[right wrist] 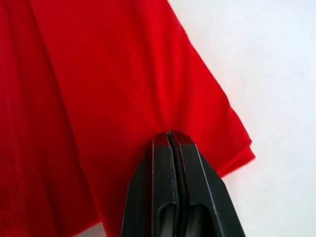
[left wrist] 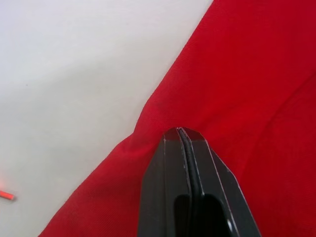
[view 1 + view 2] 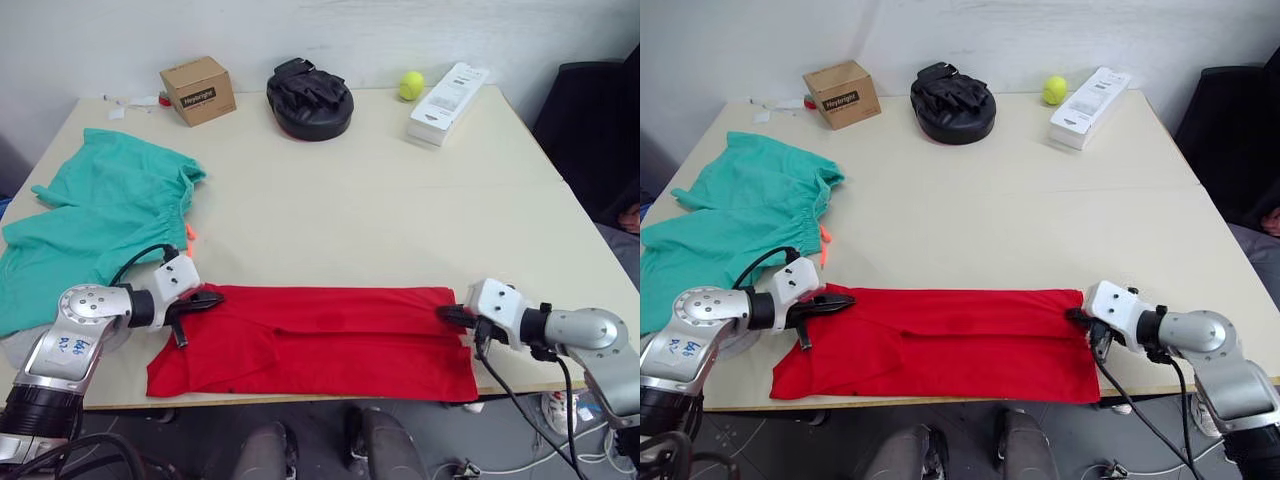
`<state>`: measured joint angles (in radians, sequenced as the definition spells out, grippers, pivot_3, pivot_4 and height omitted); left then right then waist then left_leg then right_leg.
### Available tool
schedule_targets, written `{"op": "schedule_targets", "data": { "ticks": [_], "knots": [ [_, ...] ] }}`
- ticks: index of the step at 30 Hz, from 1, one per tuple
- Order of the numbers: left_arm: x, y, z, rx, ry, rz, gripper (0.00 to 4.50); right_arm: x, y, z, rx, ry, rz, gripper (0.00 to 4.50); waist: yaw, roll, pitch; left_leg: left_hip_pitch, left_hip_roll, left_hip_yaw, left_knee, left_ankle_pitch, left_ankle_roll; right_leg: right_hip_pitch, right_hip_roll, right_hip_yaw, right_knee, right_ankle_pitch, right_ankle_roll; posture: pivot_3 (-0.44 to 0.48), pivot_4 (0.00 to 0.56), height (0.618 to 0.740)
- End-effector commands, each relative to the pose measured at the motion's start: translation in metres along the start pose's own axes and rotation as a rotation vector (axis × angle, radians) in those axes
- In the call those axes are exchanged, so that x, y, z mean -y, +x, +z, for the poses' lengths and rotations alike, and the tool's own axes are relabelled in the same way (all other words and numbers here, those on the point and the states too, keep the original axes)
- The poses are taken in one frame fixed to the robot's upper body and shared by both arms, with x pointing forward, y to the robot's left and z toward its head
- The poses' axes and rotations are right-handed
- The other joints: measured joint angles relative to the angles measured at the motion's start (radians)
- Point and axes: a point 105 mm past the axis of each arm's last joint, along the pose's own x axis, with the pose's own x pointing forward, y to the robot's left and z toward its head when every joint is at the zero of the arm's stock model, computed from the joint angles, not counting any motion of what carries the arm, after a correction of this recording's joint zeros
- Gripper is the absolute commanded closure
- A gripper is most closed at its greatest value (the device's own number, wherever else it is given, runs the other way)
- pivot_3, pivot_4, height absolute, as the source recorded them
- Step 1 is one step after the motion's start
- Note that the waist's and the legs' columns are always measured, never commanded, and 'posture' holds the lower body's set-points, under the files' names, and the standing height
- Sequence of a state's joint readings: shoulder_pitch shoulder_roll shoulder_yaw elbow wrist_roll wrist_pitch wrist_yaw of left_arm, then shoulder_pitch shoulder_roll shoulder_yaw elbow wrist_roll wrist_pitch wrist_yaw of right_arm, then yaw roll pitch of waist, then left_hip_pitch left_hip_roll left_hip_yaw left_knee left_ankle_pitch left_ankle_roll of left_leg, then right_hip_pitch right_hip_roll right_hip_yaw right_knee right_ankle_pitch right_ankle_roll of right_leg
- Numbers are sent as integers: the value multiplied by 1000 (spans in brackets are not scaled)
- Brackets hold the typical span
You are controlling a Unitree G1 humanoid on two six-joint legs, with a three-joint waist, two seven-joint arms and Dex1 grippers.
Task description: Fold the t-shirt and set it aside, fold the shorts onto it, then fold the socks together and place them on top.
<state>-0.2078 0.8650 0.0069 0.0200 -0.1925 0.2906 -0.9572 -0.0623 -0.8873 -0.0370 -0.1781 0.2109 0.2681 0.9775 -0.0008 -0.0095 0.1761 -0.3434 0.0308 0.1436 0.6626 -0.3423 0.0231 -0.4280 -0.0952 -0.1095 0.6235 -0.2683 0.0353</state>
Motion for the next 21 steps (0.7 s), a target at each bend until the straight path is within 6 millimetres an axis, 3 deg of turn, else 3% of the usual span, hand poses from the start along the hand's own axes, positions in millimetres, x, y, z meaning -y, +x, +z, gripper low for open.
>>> {"op": "schedule_targets", "data": {
  "ticks": [1, 3, 5, 8, 11, 16, 17, 21],
  "knots": [
    [3, 1, 14, 40, -10, -37, 4500, 11, -14, 43, 103, -17, 61, 4456, 0, 3, 3, -1, 0, 0, 0, 0, 1, -1, 0, 0, 0, 0, 0, 0, 150, 740],
    [9, -6, 38, 120, -27, -97, 4316, 14, -17, 53, 101, -21, 115, 4301, 0, 2, 3, -4, 0, 0, 0, 1, 2, -4, 0, 0, 0, 0, 0, 0, 150, 740],
    [20, -14, 62, 199, -37, -176, 3879, 18, -19, 60, 92, -21, 163, 3823, 0, -2, 6, -13, 0, -1, 1, 5, 4, -13, 0, -2, 2, 0, 0, 0, 150, 740],
    [41, -31, 99, 266, 3, -310, 2910, 29, -14, 65, 68, -3, 222, 2793, 0, -6, 9, -18, 0, -1, 3, 9, -1, -17, 0, -3, 2, 0, 0, 0, 150, 740],
    [55, -35, 122, 300, 54, -374, 1978, 37, -2, 52, -22, 12, 270, 1735, -2, -7, 9, -20, -1, -1, 4, 9, -1, -17, 0, -3, 0, 1, 1, 0, 150, 740],
    [66, -32, 131, 303, 72, -388, 282, 40, 8, 30, -144, -40, 322, 0, 0, -8, 10, -21, -1, -1, 4, 9, 0, -17, 1, -4, -1, 1, 1, 0, 150, 740],
    [68, -31, 128, 288, 73, -384, 14, 39, 9, 29, -150, -42, 337, 0, -1, -8, 10, -21, -1, -1, 5, 9, 0, -17, 1, -4, -1, 1, 1, 0, 150, 740],
    [72, -27, 115, 248, 77, -358, 14, 35, 15, 32, -140, -53, 376, 0, -9, -8, 11, -20, -1, 0, 6, 10, -1, -17, 2, -2, 1, 1, 1, 0, 150, 740]
  ]
}}
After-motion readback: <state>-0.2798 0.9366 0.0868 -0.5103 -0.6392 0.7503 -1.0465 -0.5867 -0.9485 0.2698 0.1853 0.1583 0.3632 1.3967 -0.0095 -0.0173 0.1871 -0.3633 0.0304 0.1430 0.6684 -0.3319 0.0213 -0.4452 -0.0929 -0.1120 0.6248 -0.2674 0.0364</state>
